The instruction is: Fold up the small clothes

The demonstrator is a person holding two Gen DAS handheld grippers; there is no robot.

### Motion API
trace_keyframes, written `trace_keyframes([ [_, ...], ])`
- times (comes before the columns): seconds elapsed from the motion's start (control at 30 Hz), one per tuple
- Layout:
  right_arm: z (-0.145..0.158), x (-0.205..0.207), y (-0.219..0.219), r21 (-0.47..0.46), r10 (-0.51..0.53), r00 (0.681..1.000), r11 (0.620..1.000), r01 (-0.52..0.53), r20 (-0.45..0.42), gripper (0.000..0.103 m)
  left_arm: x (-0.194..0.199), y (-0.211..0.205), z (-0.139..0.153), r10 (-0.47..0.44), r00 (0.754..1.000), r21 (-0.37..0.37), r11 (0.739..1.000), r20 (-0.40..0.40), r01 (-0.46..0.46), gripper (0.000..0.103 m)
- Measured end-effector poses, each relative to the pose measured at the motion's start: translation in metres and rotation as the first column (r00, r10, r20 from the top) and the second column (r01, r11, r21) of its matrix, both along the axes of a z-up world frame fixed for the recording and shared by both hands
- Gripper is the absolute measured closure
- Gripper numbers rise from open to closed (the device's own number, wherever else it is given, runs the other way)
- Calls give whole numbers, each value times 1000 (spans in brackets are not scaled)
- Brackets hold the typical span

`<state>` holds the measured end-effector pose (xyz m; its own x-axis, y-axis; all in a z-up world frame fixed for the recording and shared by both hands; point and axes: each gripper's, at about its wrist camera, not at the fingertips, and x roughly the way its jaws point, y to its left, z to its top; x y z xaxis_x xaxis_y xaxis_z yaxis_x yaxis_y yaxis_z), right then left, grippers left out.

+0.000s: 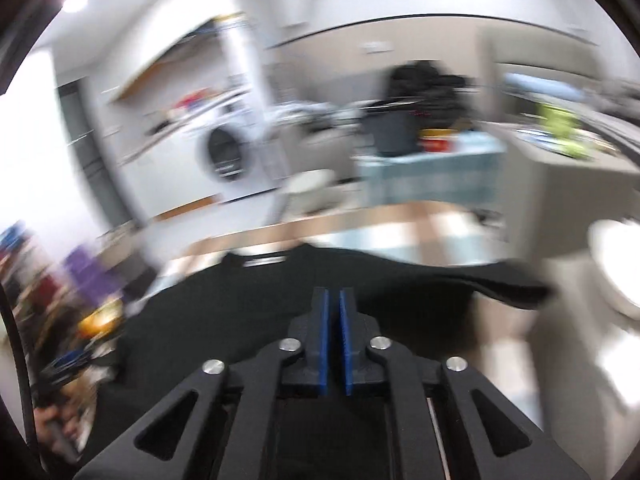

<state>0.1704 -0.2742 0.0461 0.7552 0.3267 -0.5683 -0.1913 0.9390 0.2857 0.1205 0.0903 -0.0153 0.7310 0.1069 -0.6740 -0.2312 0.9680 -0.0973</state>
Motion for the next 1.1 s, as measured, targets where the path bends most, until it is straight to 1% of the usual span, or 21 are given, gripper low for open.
trace_keyframes([
  [0.03, -3, 4, 15, -3, 47, 999, 999, -47, -17, 97, 0, 0, 0, 0, 1000, 0, 1000, -1, 0, 8],
  [0.07, -8, 8, 32, -1, 105, 993, 994, -105, -47, 89, 0, 0, 0, 1, 1000, -2, 1000, -2, -1, 8],
  [0.1, -17, 10, 47, 3, 157, 984, 988, -157, -89, 76, -1, 1, 0, 6, 1000, -5, 1000, -4, -6, 8],
  [0.17, -27, 9, 60, -30, 183, 976, 982, -188, -117, 65, -5, 5, 0, 18, 1000, -11, 1000, -9, -18, 8],
  [0.23, -35, -2, 55, -86, 124, 983, 987, -136, -133, 61, -8, 9, -2, 30, 999, -13, 999, -14, -30, 8],
  [0.3, -43, -5, 34, -107, 5, 987, 994, -23, -163, 52, -9, 14, -3, 42, 999, -19, 999, -16, -42, 8],
  [0.33, -48, -6, 22, -125, -62, 982, 991, 40, -180, 50, -9, 16, -3, 45, 999, -28, 999, -17, -45, 8],
  [0.4, -57, -8, 7, -168, -120, 972, 982, 87, -200, 50, -8, 18, -6, 45, 999, -33, 998, -19, -46, 8],
  [0.47, -65, -3, 6, -223, -151, 962, 970, 99, -226, 50, -5, 16, -7, 40, 999, -30, 999, -27, -41, 8],
  [0.53, -68, 2, 16, -250, -130, 963, 966, 69, -236, 47, -1, 13, -8, 30, 999, -28, 999, -26, -31, 8],
  [0.57, -71, 4, 24, -270, -120, 963, 961, 52, -241, 41, 0, 11, -8, 21, 999, -26, 999, -26, -22, 8],
  [0.63, -82, 16, 41, -317, -94, 959, 948, 5, -266, 40, 4, 6, -9, 12, 1000, -18, 1000, -27, -13, 8],
  [0.73, -102, 35, 60, -399, -97, 953, 917, -26, -287, 41, 6, 3, -10, 8, 999, -19, 1000, -32, -8, 8],
  [0.77, -108, 41, 62, -440, -122, 950, 898, -17, -286, 45, 6, 3, -11, 8, 999, -18, 1000, -34, -8, 8],
  [0.83, -118, 48, 59, -482, -178, 941, 876, 19, -288, 75, 6, 4, -12, 11, 999, -15, 1000, -38, -12, 8],
  [0.87, -119, 50, 53, -450, -186, 936, 892, 34, -298, 94, 5, 5, -13, 15, 999, -13, 1000, -41, -16, 8],
  [0.9, -115, 48, 44, -398, -187, 939, 915, 60, -289, 97, 5, 6, -14, 20, 999, -14, 1000, -43, -20, 8],
  [0.93, -112, 46, 38, -364, -193, 944, 928, 86, -269, 98, 4, 8, -13, 23, 999, -15, 1000, -44, -24, 8],
  [1.03, -79, 21, 8, -94, -165, 977, 984, 153, -139, 98, 2, 14, -13, 36, 998, -19, 999, -42, -36, 8],
  [1.07, -70, 13, 2, -15, -134, 986, 991, 134, -96, 98, 2, 15, -12, 38, 999, -19, 999, -39, -39, 8],
  [1.1, -65, 9, 3, 20, -86, 993, 996, 88, -82, 98, 2, 16, -11, 40, 999, -19, 999, -37, -41, 8],
])
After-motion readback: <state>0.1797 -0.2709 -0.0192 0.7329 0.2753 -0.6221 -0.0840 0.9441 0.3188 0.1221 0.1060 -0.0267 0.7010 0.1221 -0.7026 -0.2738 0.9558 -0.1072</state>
